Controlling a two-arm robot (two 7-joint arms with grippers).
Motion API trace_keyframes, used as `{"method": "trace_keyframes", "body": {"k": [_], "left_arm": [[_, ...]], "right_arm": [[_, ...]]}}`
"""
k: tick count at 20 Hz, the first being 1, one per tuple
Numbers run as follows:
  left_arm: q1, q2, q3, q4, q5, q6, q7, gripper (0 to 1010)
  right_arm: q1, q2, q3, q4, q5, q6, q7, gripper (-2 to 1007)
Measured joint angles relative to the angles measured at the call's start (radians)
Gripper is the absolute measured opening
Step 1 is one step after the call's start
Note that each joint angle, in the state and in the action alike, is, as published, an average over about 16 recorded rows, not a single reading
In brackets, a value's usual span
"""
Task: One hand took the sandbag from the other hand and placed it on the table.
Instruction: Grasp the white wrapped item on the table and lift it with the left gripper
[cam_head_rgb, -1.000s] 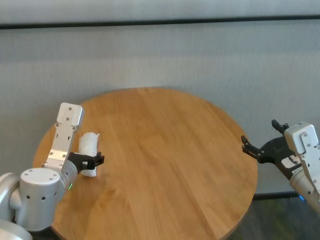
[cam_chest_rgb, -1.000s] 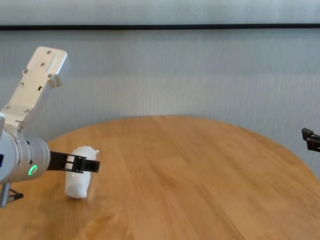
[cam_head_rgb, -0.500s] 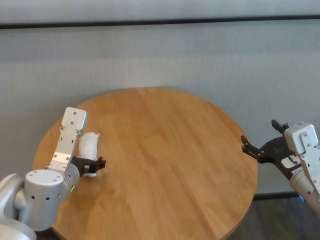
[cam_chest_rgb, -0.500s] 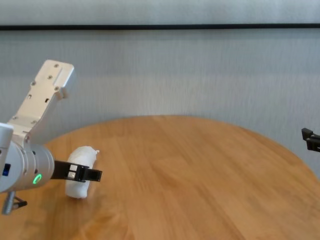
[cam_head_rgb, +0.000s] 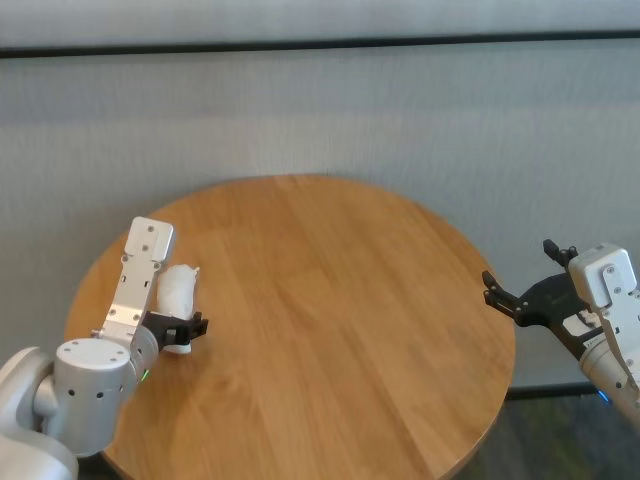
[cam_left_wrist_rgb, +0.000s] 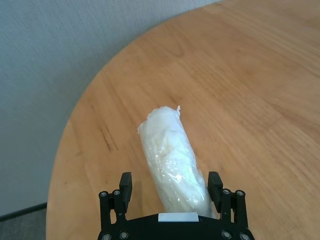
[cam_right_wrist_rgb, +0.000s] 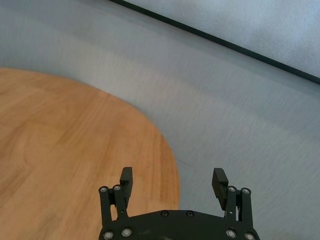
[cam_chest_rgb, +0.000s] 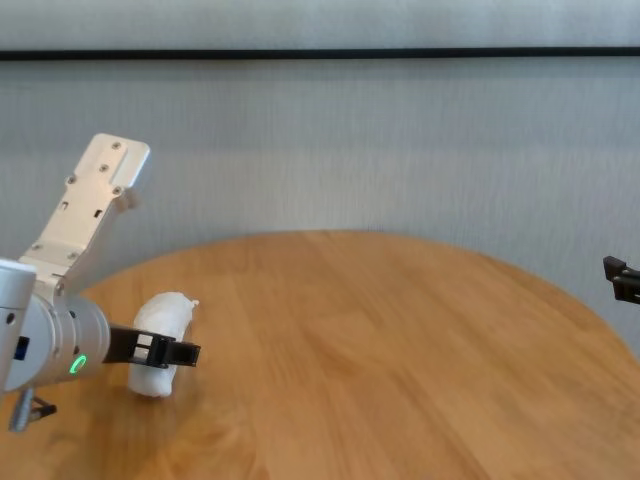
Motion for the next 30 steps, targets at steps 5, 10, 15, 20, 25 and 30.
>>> {"method": "trace_keyframes", "body": {"k": [5, 10, 15, 20, 25, 30], "left_arm": [[-0.01, -0.009, -0.002, 0.029, 0.011, -0.014, -0.012, 1000], [-0.015, -0.014, -0.002, 0.048, 0.02, -0.028, -0.032, 1000], [-0.016, -0.013, -0.001, 0.06, 0.027, -0.041, -0.047, 1000], [-0.017, -0.011, 0.001, 0.064, 0.031, -0.05, -0.057, 998], [-0.016, -0.01, 0.002, 0.064, 0.032, -0.052, -0.056, 963], [-0.016, -0.011, 0.001, 0.062, 0.03, -0.048, -0.052, 878]], "right_arm": [[0.0, 0.0, 0.0, 0.0, 0.0, 0.0, 0.0, 1001], [0.0, 0.0, 0.0, 0.0, 0.0, 0.0, 0.0, 1001], [0.0, 0.0, 0.0, 0.0, 0.0, 0.0, 0.0, 1001], [0.0, 0.0, 0.0, 0.0, 0.0, 0.0, 0.0, 1001], [0.0, 0.0, 0.0, 0.0, 0.0, 0.0, 0.0, 1001], [0.0, 0.0, 0.0, 0.0, 0.0, 0.0, 0.0, 1001]]}}
